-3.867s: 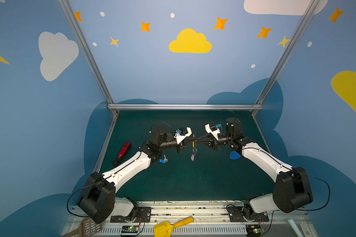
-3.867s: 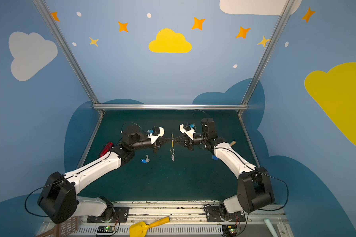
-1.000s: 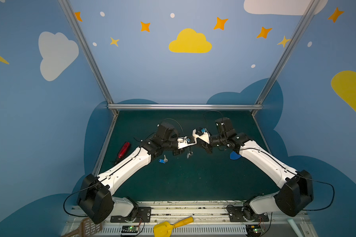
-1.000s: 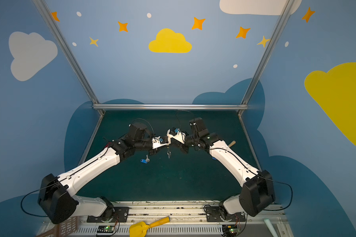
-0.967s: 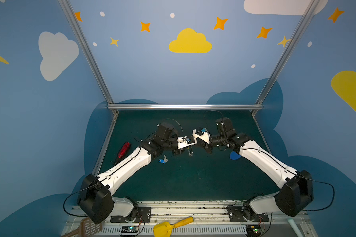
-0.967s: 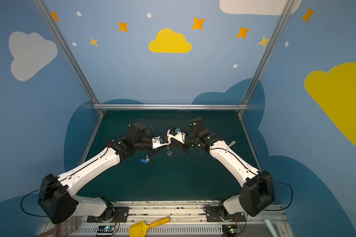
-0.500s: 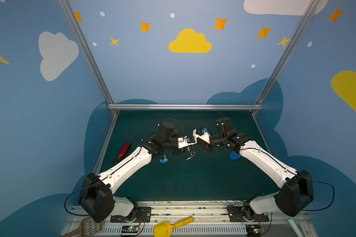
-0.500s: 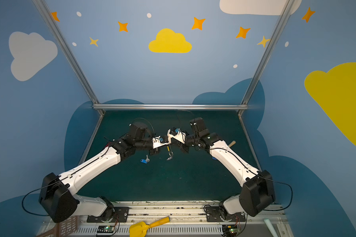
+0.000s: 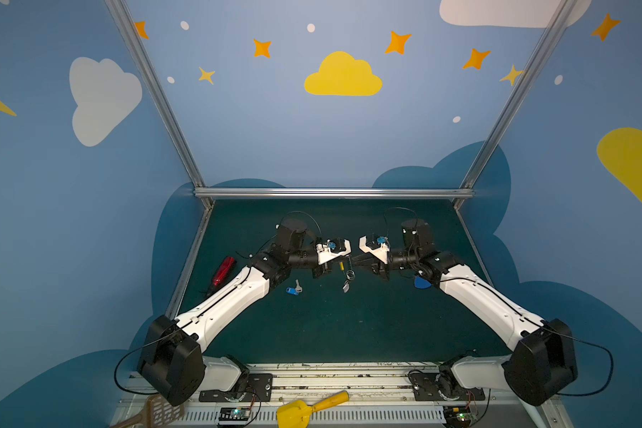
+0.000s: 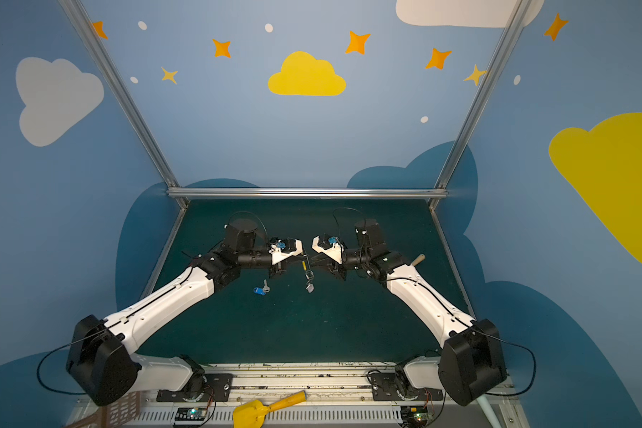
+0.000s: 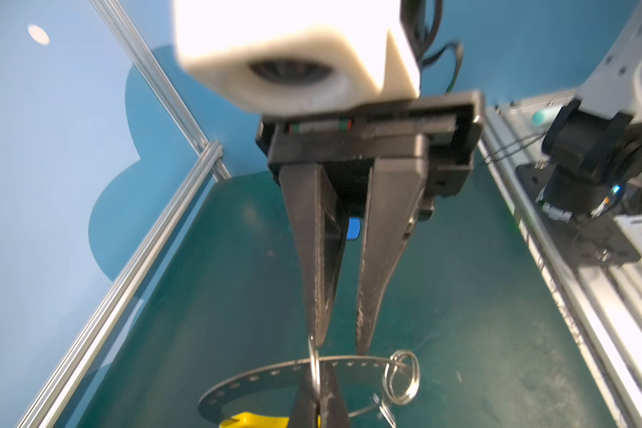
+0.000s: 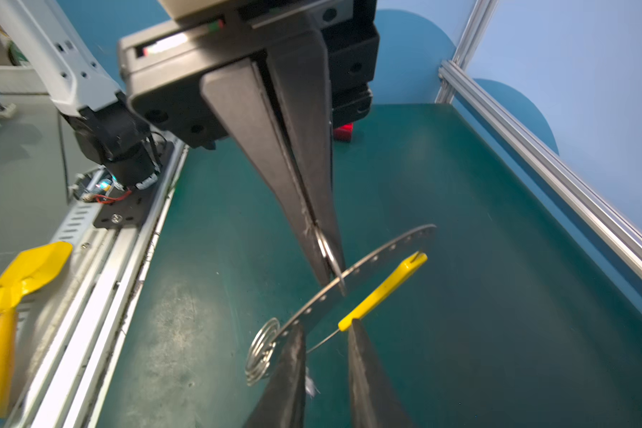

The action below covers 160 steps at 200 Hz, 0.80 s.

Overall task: Attach keys to a key ring
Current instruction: Pass the keyring.

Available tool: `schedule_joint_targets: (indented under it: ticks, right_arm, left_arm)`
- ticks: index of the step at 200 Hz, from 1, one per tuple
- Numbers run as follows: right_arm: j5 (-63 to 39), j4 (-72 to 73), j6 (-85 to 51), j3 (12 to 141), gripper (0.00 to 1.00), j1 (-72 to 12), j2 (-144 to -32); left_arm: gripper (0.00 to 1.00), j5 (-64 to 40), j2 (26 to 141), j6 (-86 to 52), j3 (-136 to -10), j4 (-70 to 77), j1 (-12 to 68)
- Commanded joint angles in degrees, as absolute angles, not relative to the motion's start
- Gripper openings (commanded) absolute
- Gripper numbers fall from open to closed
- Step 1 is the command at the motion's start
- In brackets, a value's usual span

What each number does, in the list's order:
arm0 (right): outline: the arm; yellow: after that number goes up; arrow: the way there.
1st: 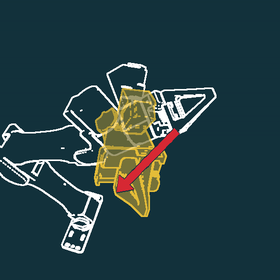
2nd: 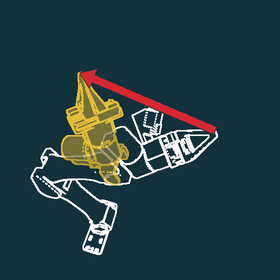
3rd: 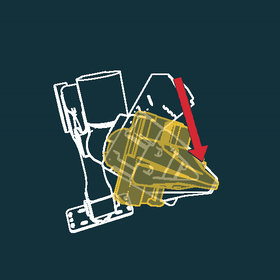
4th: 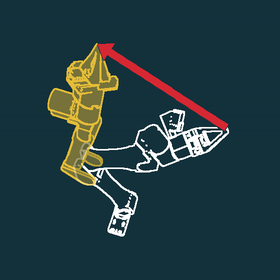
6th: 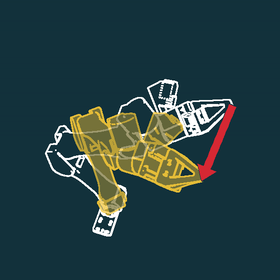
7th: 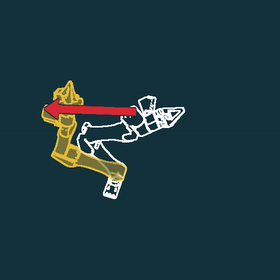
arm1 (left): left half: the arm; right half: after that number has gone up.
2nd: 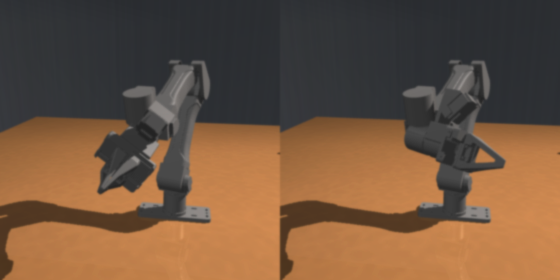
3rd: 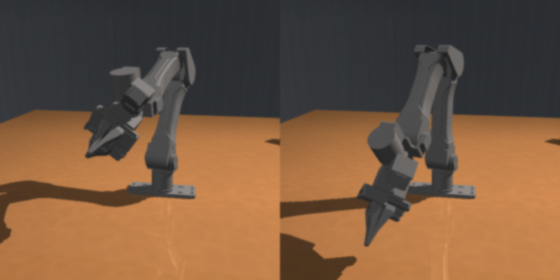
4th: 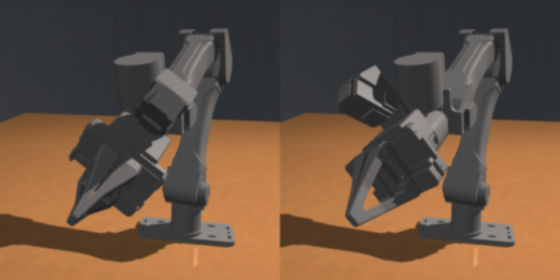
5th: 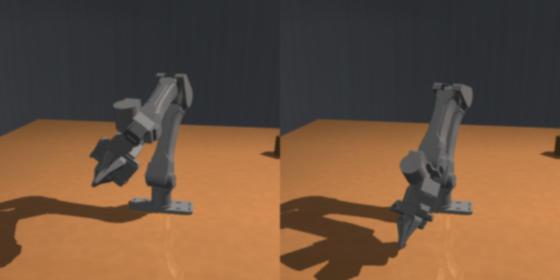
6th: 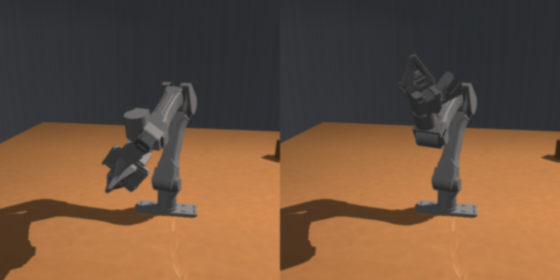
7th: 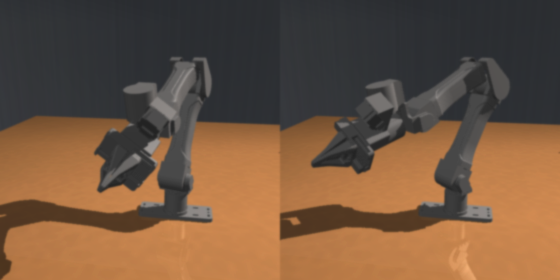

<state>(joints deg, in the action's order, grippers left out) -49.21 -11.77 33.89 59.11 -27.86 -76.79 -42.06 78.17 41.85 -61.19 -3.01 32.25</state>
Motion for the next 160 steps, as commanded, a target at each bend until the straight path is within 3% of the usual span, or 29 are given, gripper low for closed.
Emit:
schedule_joint_targets:
  ticks: [1,160]
  right_arm:
    - [-55.65,-9.23,32.94,59.23,0.23,-26.9,-75.15]
    - [-62.71,-4.7,30.16,59.85,0.17,-25.74,-75.53]
  left_arm:
    - [0.03,-47.29,76.9,38.23,-60.48,2.37,32.07]
    - [0.04,-51.5,78.84,38.3,-60.64,2.96,32.52]
